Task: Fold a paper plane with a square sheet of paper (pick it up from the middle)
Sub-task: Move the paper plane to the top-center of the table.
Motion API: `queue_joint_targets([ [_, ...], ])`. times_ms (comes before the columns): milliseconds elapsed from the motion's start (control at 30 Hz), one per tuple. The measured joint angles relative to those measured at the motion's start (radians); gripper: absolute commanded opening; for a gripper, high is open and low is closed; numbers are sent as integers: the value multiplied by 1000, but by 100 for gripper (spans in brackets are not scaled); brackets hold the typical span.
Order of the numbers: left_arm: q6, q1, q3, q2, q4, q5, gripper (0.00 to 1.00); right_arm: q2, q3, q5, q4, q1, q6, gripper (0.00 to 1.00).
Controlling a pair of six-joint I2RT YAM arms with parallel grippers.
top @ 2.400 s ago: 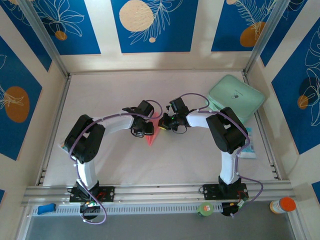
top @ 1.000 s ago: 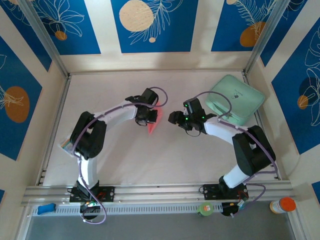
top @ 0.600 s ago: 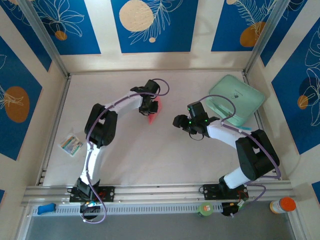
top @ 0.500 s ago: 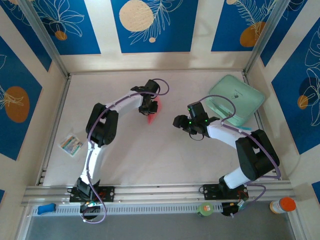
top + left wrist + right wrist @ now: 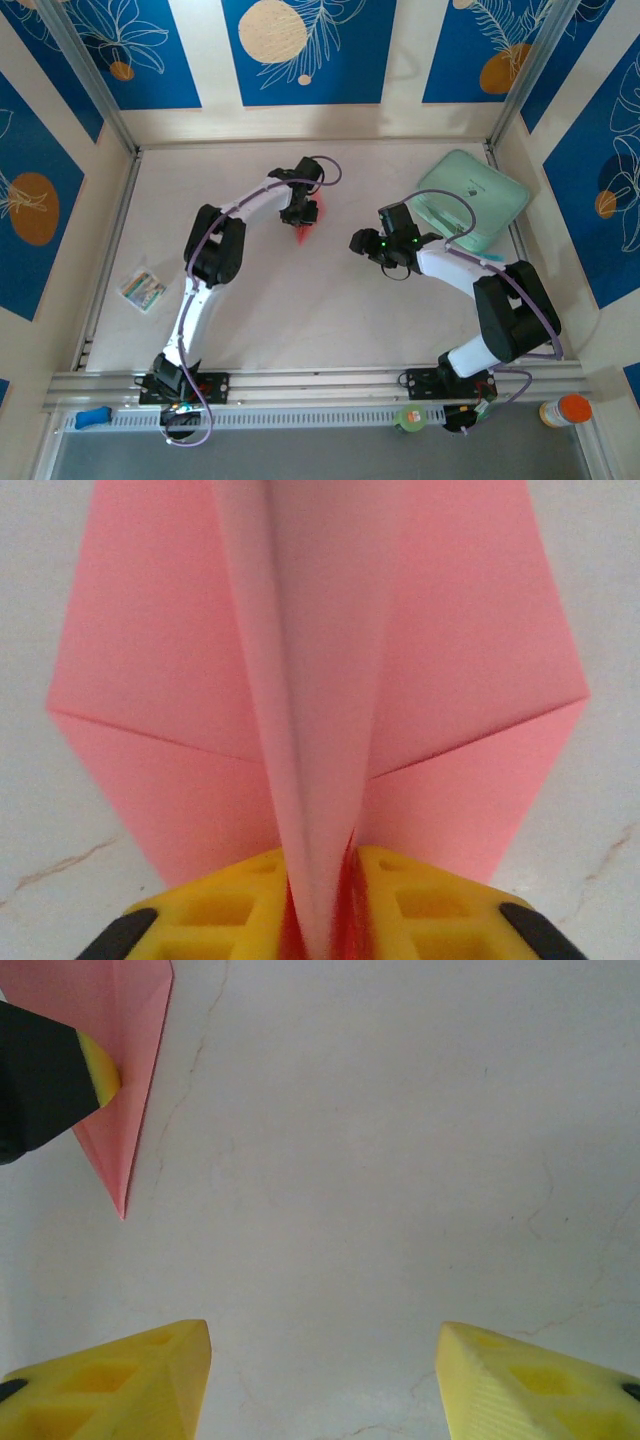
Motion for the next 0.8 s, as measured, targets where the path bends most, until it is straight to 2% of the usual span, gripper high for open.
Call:
queue_joint_targets([
  [800, -187, 5, 40, 33, -11, -77, 46, -12, 0, 0, 0, -1, 0, 61],
])
